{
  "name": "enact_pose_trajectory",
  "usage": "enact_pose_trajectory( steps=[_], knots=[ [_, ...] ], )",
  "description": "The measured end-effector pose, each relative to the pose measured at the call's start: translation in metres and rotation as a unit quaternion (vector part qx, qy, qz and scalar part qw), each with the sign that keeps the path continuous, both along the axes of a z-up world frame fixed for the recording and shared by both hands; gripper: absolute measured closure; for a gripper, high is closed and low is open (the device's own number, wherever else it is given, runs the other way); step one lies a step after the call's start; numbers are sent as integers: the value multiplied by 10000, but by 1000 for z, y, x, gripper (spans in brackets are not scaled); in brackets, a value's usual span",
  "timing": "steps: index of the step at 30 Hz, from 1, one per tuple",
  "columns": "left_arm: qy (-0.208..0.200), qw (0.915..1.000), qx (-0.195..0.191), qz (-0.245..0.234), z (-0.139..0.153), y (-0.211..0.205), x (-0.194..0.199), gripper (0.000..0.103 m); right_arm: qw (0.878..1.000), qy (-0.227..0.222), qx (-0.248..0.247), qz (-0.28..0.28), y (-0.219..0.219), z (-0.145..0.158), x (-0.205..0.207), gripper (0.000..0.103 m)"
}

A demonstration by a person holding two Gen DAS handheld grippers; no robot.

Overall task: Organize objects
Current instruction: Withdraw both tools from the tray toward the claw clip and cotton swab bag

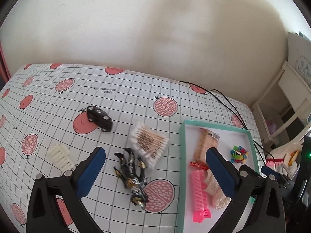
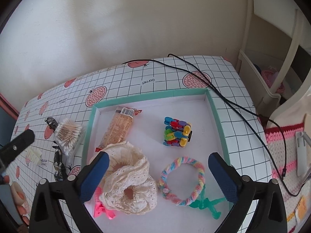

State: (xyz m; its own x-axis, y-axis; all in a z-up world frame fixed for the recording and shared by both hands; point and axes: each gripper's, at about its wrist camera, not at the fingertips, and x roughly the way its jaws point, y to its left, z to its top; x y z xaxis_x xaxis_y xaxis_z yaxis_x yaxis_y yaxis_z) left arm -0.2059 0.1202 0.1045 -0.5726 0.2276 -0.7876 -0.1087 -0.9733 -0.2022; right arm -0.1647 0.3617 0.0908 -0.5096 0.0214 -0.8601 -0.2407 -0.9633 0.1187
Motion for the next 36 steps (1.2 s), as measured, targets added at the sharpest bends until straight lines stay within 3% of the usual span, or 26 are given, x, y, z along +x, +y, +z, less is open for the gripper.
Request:
enact_pose_trajectory(
  steps=[12, 18, 20, 27, 32, 36],
  knots=[
    [-80, 9996, 105, 230, 4, -54, -1, 0, 9996, 256, -82, -75, -21, 18, -6, 0],
    [-97, 9945, 820, 651, 12, -106, -20, 0, 9988, 463, -143, 24, -41, 32, -8, 0],
    [-67, 9927, 904, 790, 15, -120, -26, 0, 9987, 493, -117, 97, -47, 34, -9, 0],
    [-110, 9915, 690, 1094, 12, -145, -49, 0, 9983, 460, -192, 286, -68, 33, -24, 0],
    [-24, 9953, 357, 898, 1, -146, -56, 0, 9967, 466, -348, 562, -99, 28, -40, 0],
    [-245, 9951, 400, 868, -16, -156, -64, 0, 9952, 428, -419, 772, -127, 20, -54, 0]
  ],
)
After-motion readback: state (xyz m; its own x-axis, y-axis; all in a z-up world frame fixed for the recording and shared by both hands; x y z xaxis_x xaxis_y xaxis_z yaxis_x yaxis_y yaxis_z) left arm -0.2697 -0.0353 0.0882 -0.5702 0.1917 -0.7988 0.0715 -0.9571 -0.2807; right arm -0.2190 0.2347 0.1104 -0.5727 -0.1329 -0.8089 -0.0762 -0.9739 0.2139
